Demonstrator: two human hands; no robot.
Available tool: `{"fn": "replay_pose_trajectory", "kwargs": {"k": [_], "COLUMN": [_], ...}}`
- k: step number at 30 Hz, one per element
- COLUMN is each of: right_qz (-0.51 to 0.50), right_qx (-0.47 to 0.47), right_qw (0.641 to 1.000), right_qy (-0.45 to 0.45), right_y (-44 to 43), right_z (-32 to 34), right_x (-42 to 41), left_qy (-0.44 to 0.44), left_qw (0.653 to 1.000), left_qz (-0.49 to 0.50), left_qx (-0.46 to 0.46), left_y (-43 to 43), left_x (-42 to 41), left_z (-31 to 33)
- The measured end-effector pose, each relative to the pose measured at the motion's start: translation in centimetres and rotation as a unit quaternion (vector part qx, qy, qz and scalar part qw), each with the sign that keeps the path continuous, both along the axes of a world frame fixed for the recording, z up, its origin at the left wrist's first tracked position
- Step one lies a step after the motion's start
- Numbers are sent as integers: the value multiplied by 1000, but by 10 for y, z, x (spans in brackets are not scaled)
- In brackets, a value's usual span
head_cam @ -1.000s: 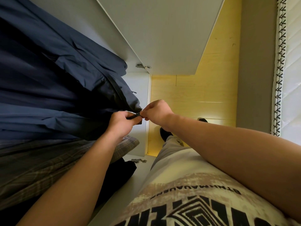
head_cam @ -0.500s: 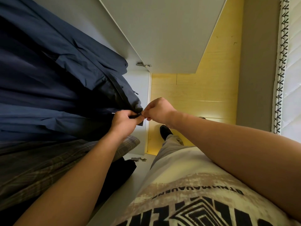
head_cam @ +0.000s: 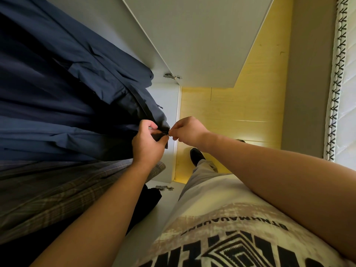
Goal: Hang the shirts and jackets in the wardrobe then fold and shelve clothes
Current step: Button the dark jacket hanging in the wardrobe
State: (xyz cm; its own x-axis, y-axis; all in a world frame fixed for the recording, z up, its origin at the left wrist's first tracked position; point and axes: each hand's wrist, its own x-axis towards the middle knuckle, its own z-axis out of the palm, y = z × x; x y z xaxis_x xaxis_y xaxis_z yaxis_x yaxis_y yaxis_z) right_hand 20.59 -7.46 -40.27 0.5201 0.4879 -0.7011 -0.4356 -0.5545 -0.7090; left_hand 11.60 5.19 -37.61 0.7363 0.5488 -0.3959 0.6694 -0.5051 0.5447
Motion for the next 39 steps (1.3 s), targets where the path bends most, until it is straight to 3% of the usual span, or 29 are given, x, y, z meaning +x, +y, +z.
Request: {"fn": "replay_pose_trajectory", "kwargs": {"k": [9, 17, 22, 27, 34, 39], "right_qz": [0, -35, -98, -88, -104, -34], "right_qx": [10, 28, 12, 20, 12, -22], "right_qw": [1000, 997, 989, 978, 991, 999], "right_qy": [19, 57, 106, 190, 79, -24], "right_y": [-2, -7, -9, -1, 17, 26], "right_z": [6, 11, 5, -2, 4, 10], "right_x": [0, 2, 0, -15, -19, -21], "left_qy": [9, 9, 13, 17, 9, 18], "left_qw": [998, 998, 998, 1000, 997, 997], "left_qz": [-61, -55, -50, -12, 68, 45], "left_qx": [-6, -16, 19, 10, -25, 54], "left_y": [4, 7, 7, 5, -2, -6], "left_x": [1, 0, 0, 2, 7, 12], "left_z": [2, 1, -2, -6, 0, 6]}}
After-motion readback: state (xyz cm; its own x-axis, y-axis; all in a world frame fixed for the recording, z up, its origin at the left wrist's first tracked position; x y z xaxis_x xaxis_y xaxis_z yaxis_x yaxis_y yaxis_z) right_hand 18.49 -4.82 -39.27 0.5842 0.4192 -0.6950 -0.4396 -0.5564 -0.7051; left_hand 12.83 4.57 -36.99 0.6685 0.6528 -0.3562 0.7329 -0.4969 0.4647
